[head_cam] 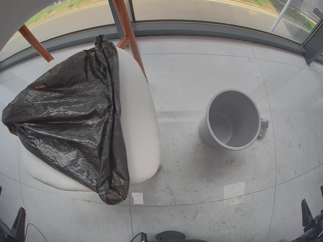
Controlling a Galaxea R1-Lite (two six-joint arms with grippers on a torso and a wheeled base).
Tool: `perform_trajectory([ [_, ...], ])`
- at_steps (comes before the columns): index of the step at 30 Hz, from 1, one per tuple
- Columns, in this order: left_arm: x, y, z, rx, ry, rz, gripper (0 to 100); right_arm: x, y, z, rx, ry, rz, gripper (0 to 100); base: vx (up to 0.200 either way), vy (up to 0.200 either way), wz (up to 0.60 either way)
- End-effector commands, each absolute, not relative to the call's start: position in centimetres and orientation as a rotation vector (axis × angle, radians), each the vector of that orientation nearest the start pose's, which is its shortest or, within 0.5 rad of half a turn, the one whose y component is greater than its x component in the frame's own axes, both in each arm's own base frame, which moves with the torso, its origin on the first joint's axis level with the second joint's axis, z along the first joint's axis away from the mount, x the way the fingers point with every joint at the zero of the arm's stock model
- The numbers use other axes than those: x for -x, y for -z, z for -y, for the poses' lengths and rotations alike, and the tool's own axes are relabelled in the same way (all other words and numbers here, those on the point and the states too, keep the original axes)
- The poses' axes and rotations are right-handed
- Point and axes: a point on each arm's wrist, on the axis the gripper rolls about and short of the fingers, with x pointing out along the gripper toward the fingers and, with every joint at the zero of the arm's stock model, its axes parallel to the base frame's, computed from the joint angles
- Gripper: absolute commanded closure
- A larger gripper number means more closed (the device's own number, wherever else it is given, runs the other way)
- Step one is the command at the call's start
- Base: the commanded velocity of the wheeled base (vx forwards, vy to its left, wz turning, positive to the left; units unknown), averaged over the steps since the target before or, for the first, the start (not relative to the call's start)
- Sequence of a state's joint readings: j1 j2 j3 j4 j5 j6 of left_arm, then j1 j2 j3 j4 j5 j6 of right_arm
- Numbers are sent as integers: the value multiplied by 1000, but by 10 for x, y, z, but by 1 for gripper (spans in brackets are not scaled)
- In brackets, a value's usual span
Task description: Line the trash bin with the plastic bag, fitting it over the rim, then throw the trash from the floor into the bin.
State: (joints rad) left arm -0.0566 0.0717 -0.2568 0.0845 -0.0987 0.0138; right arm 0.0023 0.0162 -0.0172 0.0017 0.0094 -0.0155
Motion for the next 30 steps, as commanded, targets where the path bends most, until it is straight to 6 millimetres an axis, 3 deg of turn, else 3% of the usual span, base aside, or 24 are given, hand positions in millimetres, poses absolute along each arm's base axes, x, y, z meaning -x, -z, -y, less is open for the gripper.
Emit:
perform_trajectory([
  [1, 39, -136, 2, -21, 252, 96, 0, 22, -75, 0, 15, -12, -15, 0, 0, 0, 0],
  [7, 20, -165, 6, 50, 389, -22, 0, 22, -75, 0, 17, -14, -15, 0, 0, 0, 0],
  [8, 8, -186, 7, 122, 408, -71, 0, 22, -75, 0, 17, -12, -15, 0, 0, 0, 0],
  [10, -17, -208, 9, 152, 433, -143, 0, 22, -75, 0, 17, -12, -15, 0, 0, 0, 0],
  [15, -44, -237, 15, 185, 610, -199, 0, 22, -76, 0, 17, -12, -14, 0, 0, 0, 0],
  [23, -82, -253, 20, 219, 650, -285, 0, 22, -75, 0, 17, -14, -15, 0, 0, 0, 0],
  [30, -102, -259, 26, 224, 684, -325, 0, 22, -76, 0, 17, -12, -14, 0, 0, 0, 0],
])
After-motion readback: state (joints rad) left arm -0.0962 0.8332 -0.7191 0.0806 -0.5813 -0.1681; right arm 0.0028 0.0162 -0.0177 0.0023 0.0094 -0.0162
